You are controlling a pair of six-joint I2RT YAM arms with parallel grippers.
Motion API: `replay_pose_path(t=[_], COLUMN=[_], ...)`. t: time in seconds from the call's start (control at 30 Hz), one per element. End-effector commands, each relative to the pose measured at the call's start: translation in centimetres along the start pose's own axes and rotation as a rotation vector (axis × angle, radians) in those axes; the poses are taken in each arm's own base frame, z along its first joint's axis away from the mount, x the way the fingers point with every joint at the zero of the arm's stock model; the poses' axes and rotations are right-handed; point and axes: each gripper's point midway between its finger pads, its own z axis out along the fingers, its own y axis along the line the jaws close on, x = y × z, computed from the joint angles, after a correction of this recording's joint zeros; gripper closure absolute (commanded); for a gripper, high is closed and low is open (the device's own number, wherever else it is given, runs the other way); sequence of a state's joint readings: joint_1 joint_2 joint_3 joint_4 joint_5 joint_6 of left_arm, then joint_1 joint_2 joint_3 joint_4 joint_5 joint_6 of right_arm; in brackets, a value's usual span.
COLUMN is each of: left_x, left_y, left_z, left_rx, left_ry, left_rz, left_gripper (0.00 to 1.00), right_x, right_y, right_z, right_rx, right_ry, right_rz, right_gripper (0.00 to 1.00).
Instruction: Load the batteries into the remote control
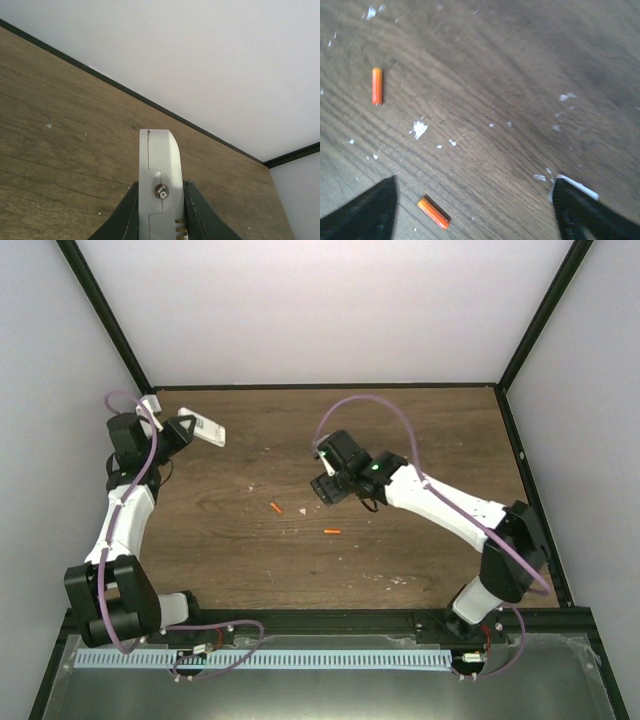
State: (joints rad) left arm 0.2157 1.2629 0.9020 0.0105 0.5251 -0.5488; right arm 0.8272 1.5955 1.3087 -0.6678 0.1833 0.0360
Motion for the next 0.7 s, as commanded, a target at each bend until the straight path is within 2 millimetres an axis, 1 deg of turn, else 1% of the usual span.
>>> replay_pose_path(t=[0.0, 0.03, 0.1, 0.17, 0.23, 0.3, 0.4, 0.47, 0.53, 0.63, 0.67], left_x=[-2.3, -2.6, -2.5, -2.1, -1.5, -0.9, -0.3, 0.4, 1.0, 2.1, 2.4], left_y=[-0.9, -1.2, -1.4, -1.7, -1.8, -1.9, -1.7, -1.6, -1.7, -1.9, -1.9], left_z=[0.3, 0.4, 0.4, 0.3, -0.1, -0.7, -1.4, -1.8, -2.0, -2.0, -2.0], left_rx=[0.012, 0.018, 0.025, 0.038, 0.044, 0.050, 0.023, 0.015, 0.029, 0.063, 0.074], left_ry=[-0.033, -0.032, -0.017, -0.002, 0.013, 0.017, 0.029, 0.047, 0.065, 0.096, 0.101], left_rz=[0.051, 0.061, 0.067, 0.063, 0.053, 0.056, 0.089, 0.109, 0.114, 0.114, 0.111], left_gripper=[1.00, 1.00, 1.00, 1.00, 1.00, 1.00, 1.00, 1.00, 1.00, 1.00, 1.00], right_x=[-3.2, -3.4, -3.4, -3.4, -2.9, -1.8, 0.7, 2.8, 4.7, 6.4, 6.4], right_y=[-4.6, -5.3, -6.2, -6.3, -5.4, -4.4, -2.8, -1.9, -1.3, 0.0, 0.7], right_z=[-4.0, -4.1, -4.2, -4.3, -4.3, -4.0, -3.3, -2.6, -2.1, -2.0, -2.0], right_rx=[0.072, 0.050, -0.015, -0.062, -0.108, -0.154, -0.201, -0.205, -0.175, -0.138, -0.151], right_ry=[-0.132, -0.125, -0.090, -0.060, -0.027, 0.022, 0.130, 0.210, 0.267, 0.292, 0.285], right_rz=[0.315, 0.367, 0.471, 0.531, 0.569, 0.627, 0.752, 0.836, 0.936, 1.089, 1.128], right_gripper=[0.12, 0.12, 0.15, 0.17, 0.19, 0.20, 0.21, 0.24, 0.22, 0.19, 0.19])
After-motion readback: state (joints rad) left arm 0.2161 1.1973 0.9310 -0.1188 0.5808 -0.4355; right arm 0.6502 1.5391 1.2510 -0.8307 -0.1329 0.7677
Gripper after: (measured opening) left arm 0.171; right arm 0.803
